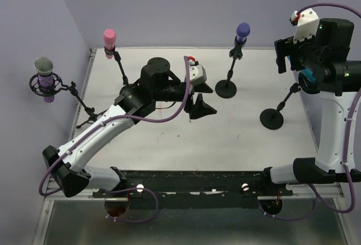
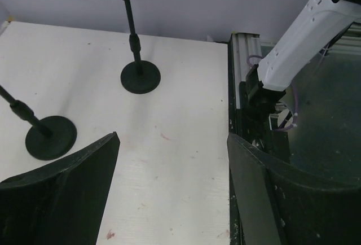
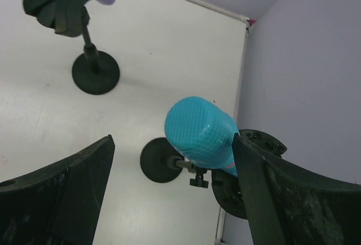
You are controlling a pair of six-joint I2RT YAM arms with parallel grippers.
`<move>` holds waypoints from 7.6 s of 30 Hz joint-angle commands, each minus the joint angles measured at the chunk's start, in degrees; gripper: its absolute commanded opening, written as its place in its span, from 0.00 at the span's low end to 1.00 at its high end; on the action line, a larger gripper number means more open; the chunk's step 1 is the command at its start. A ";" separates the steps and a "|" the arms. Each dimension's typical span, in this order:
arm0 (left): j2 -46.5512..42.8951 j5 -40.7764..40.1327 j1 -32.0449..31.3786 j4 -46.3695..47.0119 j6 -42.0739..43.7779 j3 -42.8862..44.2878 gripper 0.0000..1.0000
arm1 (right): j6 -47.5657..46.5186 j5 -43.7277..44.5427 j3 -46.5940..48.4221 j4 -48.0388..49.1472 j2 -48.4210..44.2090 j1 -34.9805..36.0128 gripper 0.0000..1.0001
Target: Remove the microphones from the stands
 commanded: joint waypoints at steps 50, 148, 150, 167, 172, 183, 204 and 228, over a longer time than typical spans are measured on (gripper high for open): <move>54.68 -18.69 -17.76 46.88 -7.19 32.37 0.78 | -24.92 23.67 -29.27 20.57 -12.18 -0.04 0.82; 1.78 -13.59 1.93 10.14 -3.41 2.06 0.89 | 21.75 -66.15 -24.61 45.44 -1.81 17.36 0.01; 1.96 -14.82 2.10 10.75 -3.41 2.33 0.90 | 23.85 -66.76 -24.96 47.01 -1.54 17.45 0.01; 4.42 -1.38 3.16 11.55 -8.15 3.82 0.56 | 27.47 -65.45 -27.34 50.98 -0.40 18.41 0.01; 4.77 0.47 3.60 11.11 -9.03 3.91 0.11 | 25.71 -63.00 -28.56 48.26 -0.75 18.59 0.17; -2.25 -7.53 9.57 -6.61 -10.62 -3.37 0.00 | 12.70 -48.84 -31.11 26.99 -8.74 18.59 1.00; -14.81 -29.33 16.60 -44.44 58.17 -36.94 0.00 | 4.26 -40.13 -35.42 19.60 -12.18 18.59 1.00; -18.43 -34.78 20.21 -29.58 77.18 -56.73 0.63 | 4.26 -38.47 -31.56 16.18 -10.42 18.59 1.00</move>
